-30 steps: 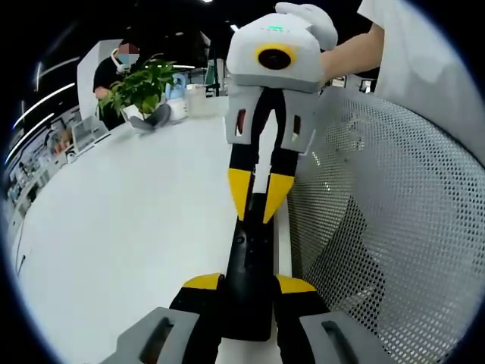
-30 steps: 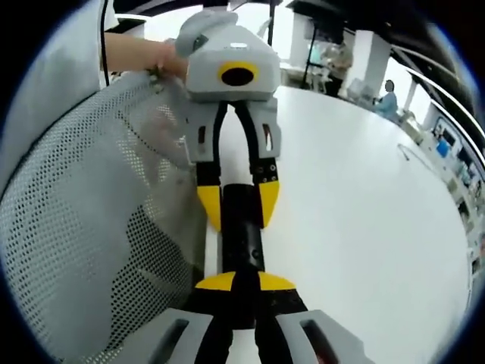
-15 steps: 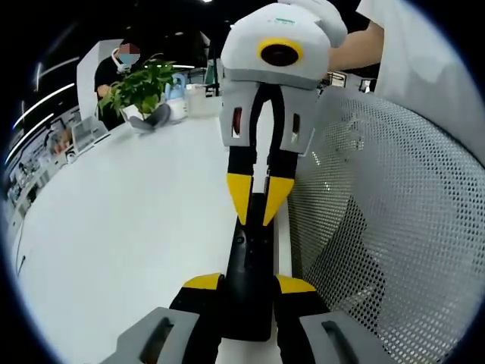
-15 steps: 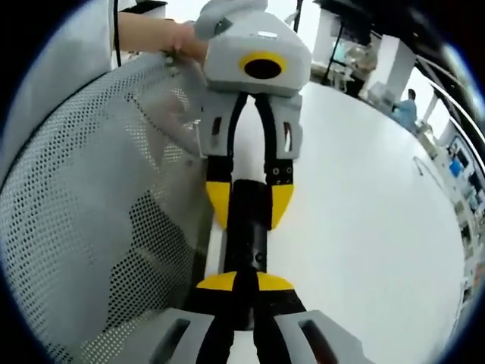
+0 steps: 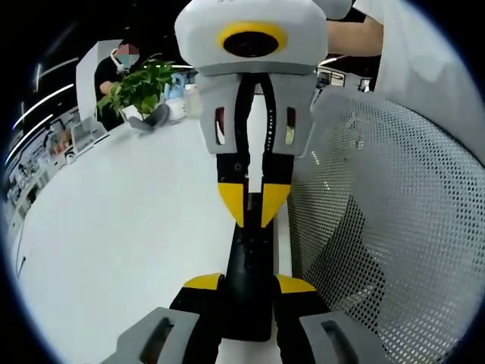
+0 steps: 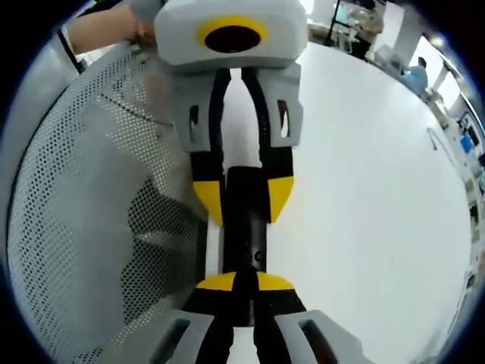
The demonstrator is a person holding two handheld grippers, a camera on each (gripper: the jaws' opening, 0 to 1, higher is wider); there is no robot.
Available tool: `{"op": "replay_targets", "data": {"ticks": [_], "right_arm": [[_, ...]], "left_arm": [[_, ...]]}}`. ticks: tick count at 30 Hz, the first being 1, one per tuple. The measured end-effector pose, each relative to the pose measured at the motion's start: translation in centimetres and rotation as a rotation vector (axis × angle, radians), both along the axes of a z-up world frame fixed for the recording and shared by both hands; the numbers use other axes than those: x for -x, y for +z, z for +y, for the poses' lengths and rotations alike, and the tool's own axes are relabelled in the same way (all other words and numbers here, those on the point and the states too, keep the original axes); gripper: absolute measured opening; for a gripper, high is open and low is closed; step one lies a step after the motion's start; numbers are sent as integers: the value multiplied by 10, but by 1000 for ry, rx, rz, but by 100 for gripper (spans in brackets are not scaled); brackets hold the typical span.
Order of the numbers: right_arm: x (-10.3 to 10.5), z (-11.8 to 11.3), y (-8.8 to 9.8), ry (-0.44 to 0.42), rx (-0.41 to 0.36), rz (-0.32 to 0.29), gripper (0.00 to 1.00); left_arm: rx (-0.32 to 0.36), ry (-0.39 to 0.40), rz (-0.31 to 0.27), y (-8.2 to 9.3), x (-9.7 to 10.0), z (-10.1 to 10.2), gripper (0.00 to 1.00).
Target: Press the specified remote control buttons in sequence, fully releasing each button before pressing the next.
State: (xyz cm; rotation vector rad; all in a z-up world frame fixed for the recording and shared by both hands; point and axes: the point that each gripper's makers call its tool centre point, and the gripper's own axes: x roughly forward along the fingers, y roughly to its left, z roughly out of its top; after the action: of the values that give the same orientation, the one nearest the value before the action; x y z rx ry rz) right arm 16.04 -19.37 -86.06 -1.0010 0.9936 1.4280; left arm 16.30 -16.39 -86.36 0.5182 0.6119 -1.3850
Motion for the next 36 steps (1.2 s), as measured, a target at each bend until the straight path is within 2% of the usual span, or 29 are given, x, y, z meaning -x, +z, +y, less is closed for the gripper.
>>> {"op": "replay_targets", "data": {"ticks": [6, 8, 11, 13, 16, 25, 31, 36], "right_arm": [[0, -2, 0, -4, 16, -23, 4], [0, -3, 1, -22, -15, -31, 4], [0, -3, 2, -69, -103, -24, 4], [0, -4, 3, -46, -144, -33, 4], [0, -4, 3, -75, -195, -34, 4], [1, -3, 4, -79, -280, -81, 4], [1, -1, 5, -92, -341, -88, 3], [1, 1, 6, -85, -351, -93, 1]], "left_arm": [[-5, 1, 4, 0, 0, 0, 25], [-5, 2, 4, 0, 0, 0, 25], [-4, 2, 3, 0, 0, 0, 25], [-3, 2, 3, 0, 0, 0, 25], [-3, 2, 3, 0, 0, 0, 25], [-2, 1, 2, 0, 0, 0, 25], [-2, 1, 1, 0, 0, 0, 25], [-1, 0, 1, 0, 0, 0, 25]]}}
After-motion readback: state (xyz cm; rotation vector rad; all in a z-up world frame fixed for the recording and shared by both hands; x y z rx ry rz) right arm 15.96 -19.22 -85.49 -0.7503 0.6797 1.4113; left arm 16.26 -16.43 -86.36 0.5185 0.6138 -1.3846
